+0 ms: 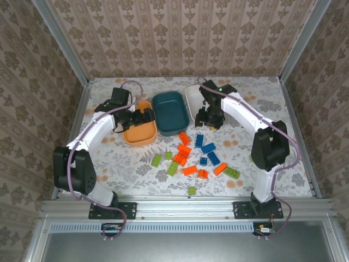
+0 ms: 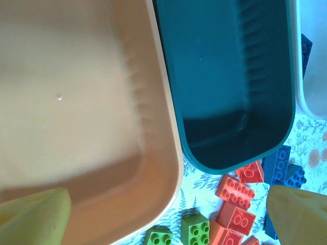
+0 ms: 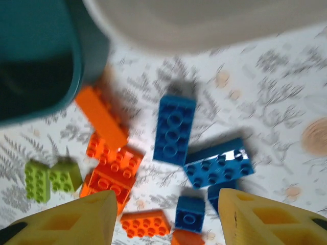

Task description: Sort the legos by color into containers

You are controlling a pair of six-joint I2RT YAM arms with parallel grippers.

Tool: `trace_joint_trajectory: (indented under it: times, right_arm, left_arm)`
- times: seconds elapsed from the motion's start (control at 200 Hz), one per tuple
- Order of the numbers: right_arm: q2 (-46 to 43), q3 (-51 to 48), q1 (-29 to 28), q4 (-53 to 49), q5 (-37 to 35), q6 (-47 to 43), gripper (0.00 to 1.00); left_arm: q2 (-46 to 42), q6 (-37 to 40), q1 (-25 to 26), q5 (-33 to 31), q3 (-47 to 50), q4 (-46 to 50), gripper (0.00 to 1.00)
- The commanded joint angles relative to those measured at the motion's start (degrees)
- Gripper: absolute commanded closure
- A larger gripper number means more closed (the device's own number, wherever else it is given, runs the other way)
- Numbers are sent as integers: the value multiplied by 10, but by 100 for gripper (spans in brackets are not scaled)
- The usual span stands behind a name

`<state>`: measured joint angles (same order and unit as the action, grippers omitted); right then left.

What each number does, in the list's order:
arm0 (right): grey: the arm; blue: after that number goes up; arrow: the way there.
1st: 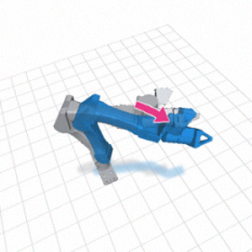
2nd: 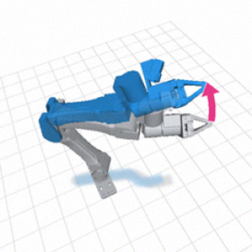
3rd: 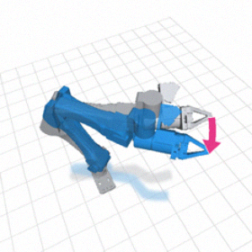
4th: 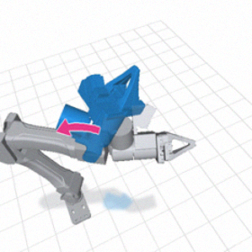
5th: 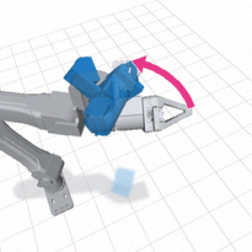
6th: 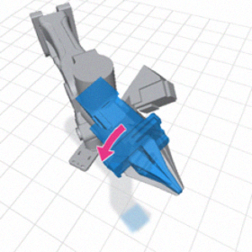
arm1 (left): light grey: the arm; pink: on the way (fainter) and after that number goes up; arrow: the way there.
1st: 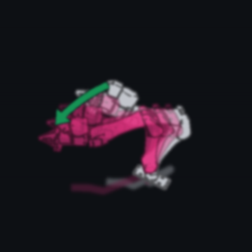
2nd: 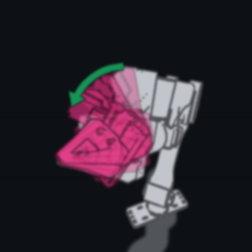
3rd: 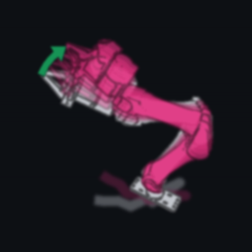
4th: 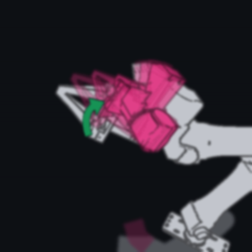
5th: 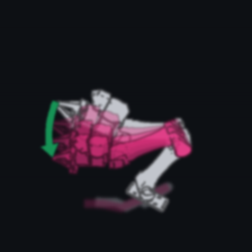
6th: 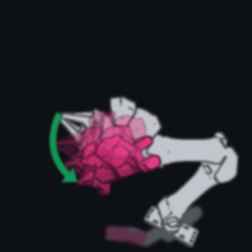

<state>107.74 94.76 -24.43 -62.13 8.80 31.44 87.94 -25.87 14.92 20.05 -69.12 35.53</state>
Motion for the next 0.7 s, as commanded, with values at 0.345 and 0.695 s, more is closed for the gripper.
trace_joint_trajectory:
  times: [0.345,0.695]
  right_arm:
    - [100,-33,-35,89,-30,41,46]
    - [147,-32,-34,89,-48,43,48]
  left_arm:
    - [-6,5,-1,14,-11,23,0]
    - [-26,16,-7,1,-2,43,0]
